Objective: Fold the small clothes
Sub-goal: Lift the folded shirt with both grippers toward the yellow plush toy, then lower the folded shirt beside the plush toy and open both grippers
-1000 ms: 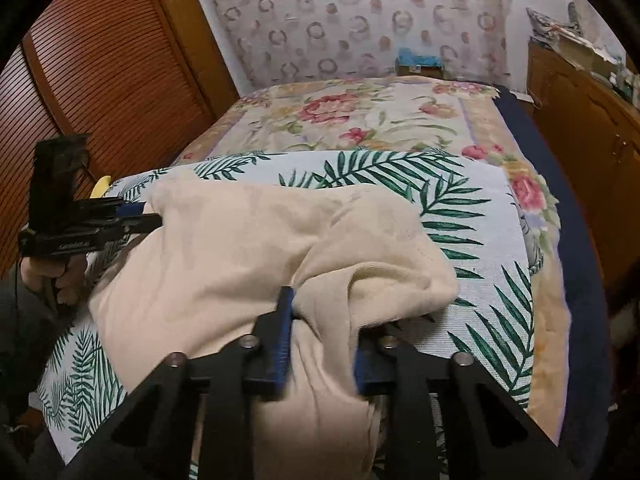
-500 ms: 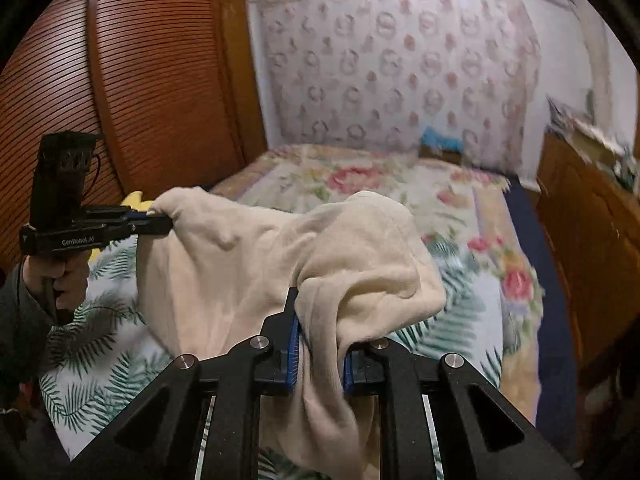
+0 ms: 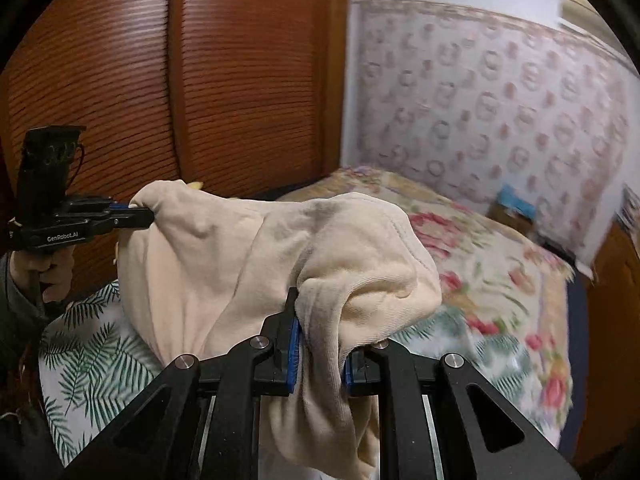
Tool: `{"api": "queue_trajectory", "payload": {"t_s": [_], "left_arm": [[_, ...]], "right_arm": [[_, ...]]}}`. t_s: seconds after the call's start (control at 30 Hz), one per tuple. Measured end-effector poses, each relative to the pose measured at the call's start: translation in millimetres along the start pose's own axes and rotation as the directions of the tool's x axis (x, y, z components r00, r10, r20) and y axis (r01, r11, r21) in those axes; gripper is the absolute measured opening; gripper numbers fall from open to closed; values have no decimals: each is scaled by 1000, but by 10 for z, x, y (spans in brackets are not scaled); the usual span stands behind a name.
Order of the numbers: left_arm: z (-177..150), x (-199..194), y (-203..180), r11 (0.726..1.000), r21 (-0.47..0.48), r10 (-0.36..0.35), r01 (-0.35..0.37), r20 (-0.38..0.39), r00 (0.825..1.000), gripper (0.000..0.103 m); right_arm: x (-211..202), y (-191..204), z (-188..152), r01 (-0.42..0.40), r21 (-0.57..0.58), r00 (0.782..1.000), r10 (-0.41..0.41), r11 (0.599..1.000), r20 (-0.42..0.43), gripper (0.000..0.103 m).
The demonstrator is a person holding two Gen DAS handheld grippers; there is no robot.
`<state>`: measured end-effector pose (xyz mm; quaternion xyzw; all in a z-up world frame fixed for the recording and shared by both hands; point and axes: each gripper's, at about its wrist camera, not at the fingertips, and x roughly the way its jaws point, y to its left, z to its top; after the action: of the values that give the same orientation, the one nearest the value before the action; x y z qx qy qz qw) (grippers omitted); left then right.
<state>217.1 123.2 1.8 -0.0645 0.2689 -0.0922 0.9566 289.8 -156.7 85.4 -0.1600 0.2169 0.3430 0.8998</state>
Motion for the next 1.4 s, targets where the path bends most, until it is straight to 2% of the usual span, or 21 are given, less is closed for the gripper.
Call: {"api": "queue_trajectory", "payload": {"t_s": [0.27,0.5,0.6,0.77,0.87,0.9,0.97,1.03,1.1,1.17,1.2,1.4], "left_arm": [[-474,-72,623,977,-115,178,-179,-21,984,9],[-870,-158,790,949,-168,257,-266,-75,964,9],[-959,-216,784,939,-189,274,-287,-89,958,9],[-1031,-222,856,929,-190,299,-317,-116,947,9],[-1036,-214,897,928,-189,300,-322,-133,945,9],[-1036,-210,905,931,-188,292,-314,-137,947,11],[-1030,-235,902,931,-184,293,-314,-134,947,31],[-1006,-280,867,932,-175,302,-318,-114,946,44],[-966,-320,819,935,-160,304,-316,-96,948,51],[-927,-356,774,939,-151,300,-308,-76,951,78],[-905,-385,744,941,-149,297,-302,-60,953,81],[-791,-455,487,951,-100,293,-294,-21,956,81]], "right_arm": [[1068,227,693,-87,-200,994,71,976,-85,16],[1924,615,1211,-174,-342,979,124,923,-163,16],[2191,779,1344,-214,-352,972,161,911,-173,16],[2432,972,1327,-239,-352,966,186,905,-178,17],[2528,987,1264,-222,-318,970,174,922,-172,19],[2546,964,1271,-217,-297,970,171,930,-171,25],[2550,950,1244,-191,-264,975,152,945,-160,41],[2529,924,1213,-183,-234,978,152,955,-146,53],[2506,932,1153,-166,-208,981,140,964,-136,61],[2370,914,1050,-157,-179,984,138,971,-114,62],[2299,920,990,-157,-161,984,141,974,-106,62],[1718,866,520,-84,-19,994,83,996,-65,64]]}}
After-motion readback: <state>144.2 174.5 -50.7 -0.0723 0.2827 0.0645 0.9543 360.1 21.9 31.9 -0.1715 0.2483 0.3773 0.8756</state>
